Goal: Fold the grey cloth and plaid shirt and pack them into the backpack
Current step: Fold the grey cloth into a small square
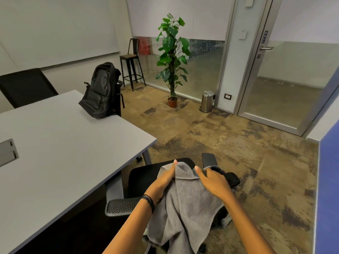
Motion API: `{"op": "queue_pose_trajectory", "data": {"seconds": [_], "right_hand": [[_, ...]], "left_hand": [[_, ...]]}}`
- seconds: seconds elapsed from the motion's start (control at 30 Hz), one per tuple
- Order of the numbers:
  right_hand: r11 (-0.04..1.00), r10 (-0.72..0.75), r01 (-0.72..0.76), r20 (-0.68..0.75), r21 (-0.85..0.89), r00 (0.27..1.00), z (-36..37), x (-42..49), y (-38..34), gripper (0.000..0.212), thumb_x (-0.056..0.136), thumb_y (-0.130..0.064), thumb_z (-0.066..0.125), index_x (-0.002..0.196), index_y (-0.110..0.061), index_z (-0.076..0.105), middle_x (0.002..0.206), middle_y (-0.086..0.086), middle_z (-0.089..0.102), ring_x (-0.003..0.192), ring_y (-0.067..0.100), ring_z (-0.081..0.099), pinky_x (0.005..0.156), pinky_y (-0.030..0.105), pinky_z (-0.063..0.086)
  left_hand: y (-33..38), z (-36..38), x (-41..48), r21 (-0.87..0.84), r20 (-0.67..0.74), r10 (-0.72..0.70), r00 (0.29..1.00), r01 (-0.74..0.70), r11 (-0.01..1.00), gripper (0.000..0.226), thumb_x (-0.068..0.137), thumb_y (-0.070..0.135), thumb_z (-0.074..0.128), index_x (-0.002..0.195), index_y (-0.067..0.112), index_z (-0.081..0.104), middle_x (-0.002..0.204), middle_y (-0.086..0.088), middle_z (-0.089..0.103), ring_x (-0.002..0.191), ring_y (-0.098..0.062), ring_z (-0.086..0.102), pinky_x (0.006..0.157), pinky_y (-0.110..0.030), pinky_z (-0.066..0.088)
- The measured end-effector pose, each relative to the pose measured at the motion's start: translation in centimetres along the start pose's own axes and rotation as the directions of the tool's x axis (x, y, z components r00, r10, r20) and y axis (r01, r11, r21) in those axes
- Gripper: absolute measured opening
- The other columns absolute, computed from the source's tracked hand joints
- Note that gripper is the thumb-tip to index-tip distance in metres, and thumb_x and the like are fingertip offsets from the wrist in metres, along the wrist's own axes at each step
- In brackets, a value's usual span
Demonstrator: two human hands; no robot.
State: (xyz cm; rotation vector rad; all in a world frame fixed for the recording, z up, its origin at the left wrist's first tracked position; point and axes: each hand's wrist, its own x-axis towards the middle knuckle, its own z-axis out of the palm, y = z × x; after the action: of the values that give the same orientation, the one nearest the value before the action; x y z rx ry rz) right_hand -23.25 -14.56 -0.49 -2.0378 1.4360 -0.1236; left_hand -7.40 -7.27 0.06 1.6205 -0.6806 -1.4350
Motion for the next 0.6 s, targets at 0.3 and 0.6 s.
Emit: {"op": "queue_pose_trajectory", "data": {"seconds": [0.3,0.6], "right_hand": [[0.991,-0.098,0.086,0.120,0.103,0.988,0.0,0.0,-2.0,0.048,0.092,-0.057,0.033,0.121,-0.021,0.048,0.105,0.002,0.061,0.093,0.021,0.058,0.067,0.027,0.039],[0.914,-0.201,0.191,-0.009,0.358,0.980,-0.1,-1.5,-2.3,0.048,0.087,-0.037,0.059,0.132,-0.024,0.049,0.123,-0.001,0.060,0.108,0.016,0.057,0.087,0.034,0.051]], "left_hand": [[2.5,2.4,-0.2,0.027,-0.029,0.052,0.998,-0.051,0.998,0.036,0.086,0.054,0.053,0.097,0.022,0.065,0.097,-0.001,0.068,0.090,-0.013,0.064,0.070,-0.021,0.050],[0.8,3.1,-2.0,-0.022,-0.175,0.267,0.948,-0.275,0.961,0.030,0.090,0.036,0.057,0.114,0.018,0.060,0.107,-0.001,0.067,0.093,-0.009,0.065,0.072,-0.016,0.052]]}}
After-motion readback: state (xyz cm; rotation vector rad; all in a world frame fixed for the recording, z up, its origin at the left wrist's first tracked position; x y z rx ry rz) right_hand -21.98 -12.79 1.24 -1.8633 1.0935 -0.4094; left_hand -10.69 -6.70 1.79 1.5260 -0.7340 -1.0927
